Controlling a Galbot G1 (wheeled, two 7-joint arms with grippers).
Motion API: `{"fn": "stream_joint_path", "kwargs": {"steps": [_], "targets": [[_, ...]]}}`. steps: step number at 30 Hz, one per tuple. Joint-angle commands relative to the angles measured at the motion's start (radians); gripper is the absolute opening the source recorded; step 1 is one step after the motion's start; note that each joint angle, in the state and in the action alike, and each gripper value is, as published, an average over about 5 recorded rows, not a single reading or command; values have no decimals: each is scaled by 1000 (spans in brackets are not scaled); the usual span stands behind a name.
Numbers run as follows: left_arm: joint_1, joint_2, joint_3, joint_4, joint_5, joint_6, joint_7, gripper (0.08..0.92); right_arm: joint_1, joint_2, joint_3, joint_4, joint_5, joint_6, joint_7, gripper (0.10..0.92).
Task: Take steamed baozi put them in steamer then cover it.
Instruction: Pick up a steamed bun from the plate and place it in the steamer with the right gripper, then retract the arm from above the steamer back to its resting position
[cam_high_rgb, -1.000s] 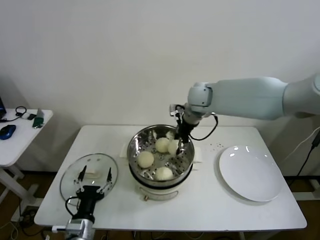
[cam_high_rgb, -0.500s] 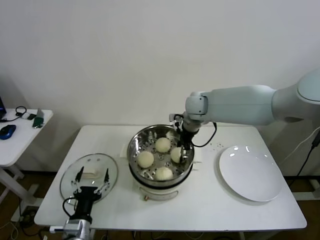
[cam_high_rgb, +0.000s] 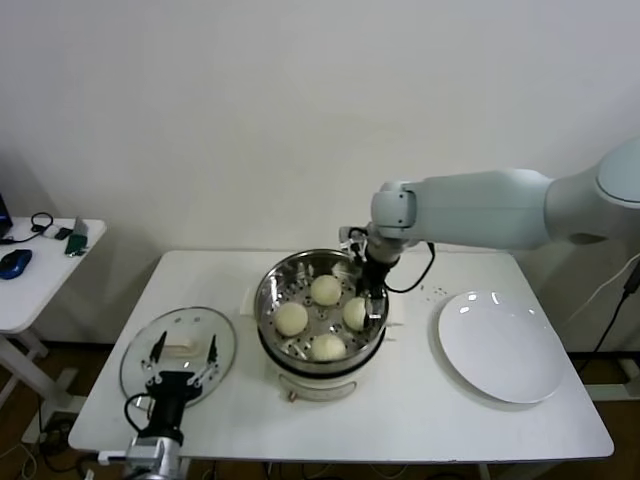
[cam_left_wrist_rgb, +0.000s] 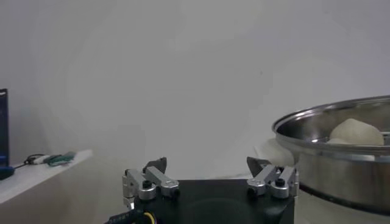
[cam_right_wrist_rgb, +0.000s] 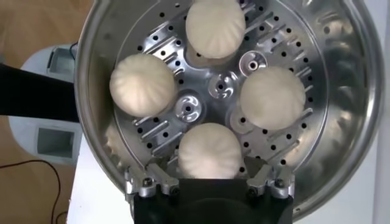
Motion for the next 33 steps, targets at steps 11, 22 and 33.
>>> {"fn": "stream_joint_path", "kwargs": {"steps": [11, 22, 33], "targets": [[-9, 16, -11, -1, -15, 7, 4, 823, -62, -409, 260, 176, 47, 336, 405, 823], [9, 12, -15, -35, -14, 3, 17, 823, -509, -723, 763, 269, -77, 495, 568, 823], [-6, 17, -24, -78, 161, 40, 38, 823, -1370, -744, 1671, 313, -252, 549, 618, 823]]}}
